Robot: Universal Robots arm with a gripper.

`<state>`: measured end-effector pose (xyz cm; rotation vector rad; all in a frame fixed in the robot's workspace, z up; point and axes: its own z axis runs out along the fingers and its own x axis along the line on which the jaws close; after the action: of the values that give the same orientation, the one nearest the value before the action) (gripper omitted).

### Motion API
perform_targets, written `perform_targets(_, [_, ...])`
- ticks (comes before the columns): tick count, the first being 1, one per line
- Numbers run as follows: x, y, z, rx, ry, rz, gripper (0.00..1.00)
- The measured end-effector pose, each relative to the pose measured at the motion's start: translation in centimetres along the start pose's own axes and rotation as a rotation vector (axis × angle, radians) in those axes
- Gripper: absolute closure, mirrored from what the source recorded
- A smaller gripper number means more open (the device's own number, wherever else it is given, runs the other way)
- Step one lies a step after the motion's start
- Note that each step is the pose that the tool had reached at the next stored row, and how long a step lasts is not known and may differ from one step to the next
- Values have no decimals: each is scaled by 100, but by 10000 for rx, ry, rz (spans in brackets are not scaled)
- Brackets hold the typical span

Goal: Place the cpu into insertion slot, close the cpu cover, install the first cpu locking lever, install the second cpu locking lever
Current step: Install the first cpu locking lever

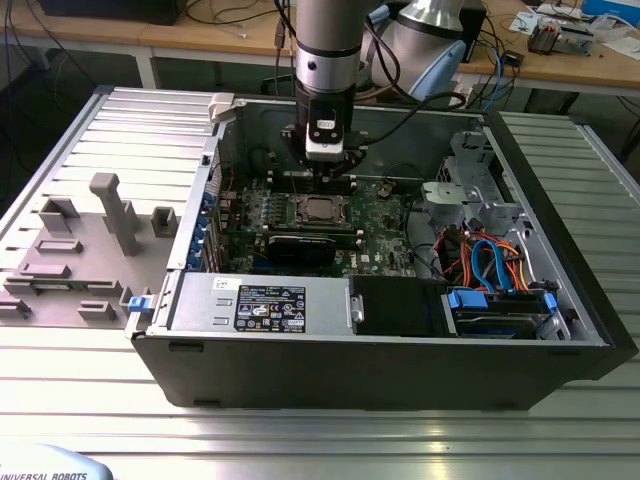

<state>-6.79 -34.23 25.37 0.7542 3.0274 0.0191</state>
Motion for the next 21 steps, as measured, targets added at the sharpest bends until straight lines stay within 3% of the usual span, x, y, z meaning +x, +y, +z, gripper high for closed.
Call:
perform_targets(5, [3, -2, 1, -19, 18, -1056, 89])
perform_targets(8, [35, -18, 1, -20, 18, -1074, 89])
perform_targets(21, [41, -22, 0, -20, 18, -1076, 89])
